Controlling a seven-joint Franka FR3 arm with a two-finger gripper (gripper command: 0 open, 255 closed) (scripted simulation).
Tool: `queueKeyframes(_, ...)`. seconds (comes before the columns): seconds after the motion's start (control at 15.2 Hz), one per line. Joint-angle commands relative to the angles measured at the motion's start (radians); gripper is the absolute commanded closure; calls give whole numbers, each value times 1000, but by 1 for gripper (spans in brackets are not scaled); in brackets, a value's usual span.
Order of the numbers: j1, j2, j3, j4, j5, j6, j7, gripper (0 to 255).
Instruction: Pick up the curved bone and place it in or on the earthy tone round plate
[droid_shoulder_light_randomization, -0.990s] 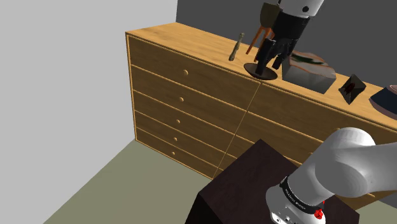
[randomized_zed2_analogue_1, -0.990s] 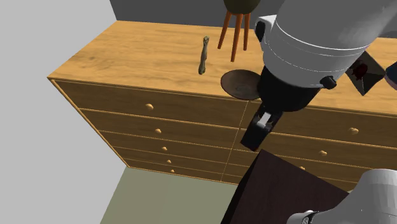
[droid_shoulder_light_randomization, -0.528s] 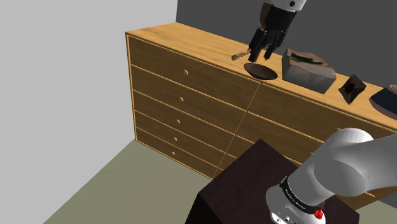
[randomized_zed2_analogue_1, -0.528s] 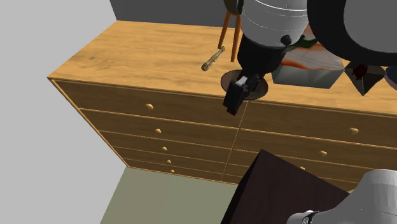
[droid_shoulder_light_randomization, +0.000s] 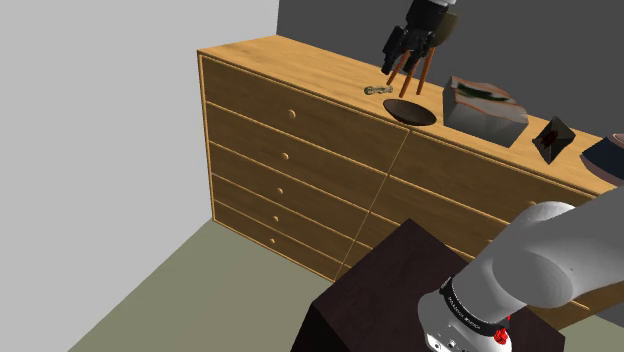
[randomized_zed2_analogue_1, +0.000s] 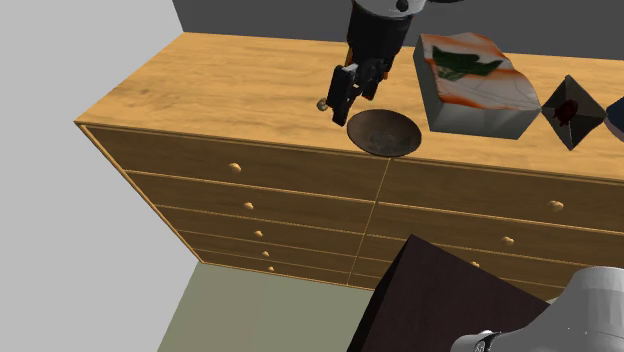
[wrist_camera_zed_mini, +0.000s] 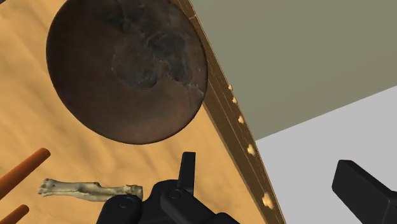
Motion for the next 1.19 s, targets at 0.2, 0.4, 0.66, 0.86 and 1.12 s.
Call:
queueKeyframes(0.2,-8,162,-66,161,51,32,-88,0)
queueKeyframes(0.4,-19,267,-103,279,97,32,-145,0)
queueKeyframes(0.66,-47,421,-145,466,178,9,-220,0)
queueKeyframes(0.86,-64,484,-155,534,213,6,-247,0)
queueKeyframes(1.12,-61,485,-152,482,214,59,-248,0)
